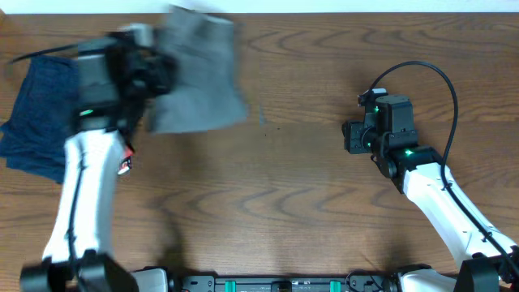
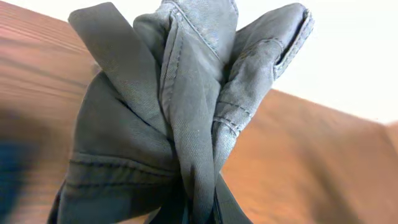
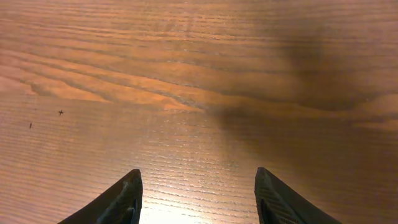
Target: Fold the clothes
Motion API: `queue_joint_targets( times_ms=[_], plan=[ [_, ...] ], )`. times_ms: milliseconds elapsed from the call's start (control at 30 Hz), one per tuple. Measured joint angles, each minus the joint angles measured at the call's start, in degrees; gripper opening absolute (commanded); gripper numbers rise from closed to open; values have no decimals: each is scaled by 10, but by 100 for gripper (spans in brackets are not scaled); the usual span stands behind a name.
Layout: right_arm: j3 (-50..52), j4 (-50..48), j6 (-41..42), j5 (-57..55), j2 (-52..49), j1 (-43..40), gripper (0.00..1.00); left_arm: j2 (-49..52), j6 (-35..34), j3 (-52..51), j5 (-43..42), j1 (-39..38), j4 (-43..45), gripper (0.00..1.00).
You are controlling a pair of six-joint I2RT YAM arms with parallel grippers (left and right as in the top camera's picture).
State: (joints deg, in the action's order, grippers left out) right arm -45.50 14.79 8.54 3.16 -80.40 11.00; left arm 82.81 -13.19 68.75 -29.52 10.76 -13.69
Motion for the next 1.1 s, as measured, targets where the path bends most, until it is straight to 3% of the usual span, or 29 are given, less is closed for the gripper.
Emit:
queue_joint_targets(
  times_ms=[333,567,600,633,667,700,867,1100],
  plan=[
    [0,5,0,0,0,0,56,-8,0,0,44,273,-2,6],
    [0,6,0,0,0,0,56,38,-5,0,42,364,-12,7],
    [0,7,0,0,0,0,56,47,-5,0,42,372,-15,25],
    [0,7,0,0,0,0,57,54,-5,0,42,377,-17,50],
    [0,7,0,0,0,0,57,62,-5,0,43,382,-20,82],
    [0,7,0,0,0,0,57,69,-5,0,45,387,-21,98],
    [0,8,0,0,0,0,61,77,-18,0,51,398,-15,98],
    [0,-11,2,-1,0,0,80,48,-37,0,17,384,7,98]
  ],
)
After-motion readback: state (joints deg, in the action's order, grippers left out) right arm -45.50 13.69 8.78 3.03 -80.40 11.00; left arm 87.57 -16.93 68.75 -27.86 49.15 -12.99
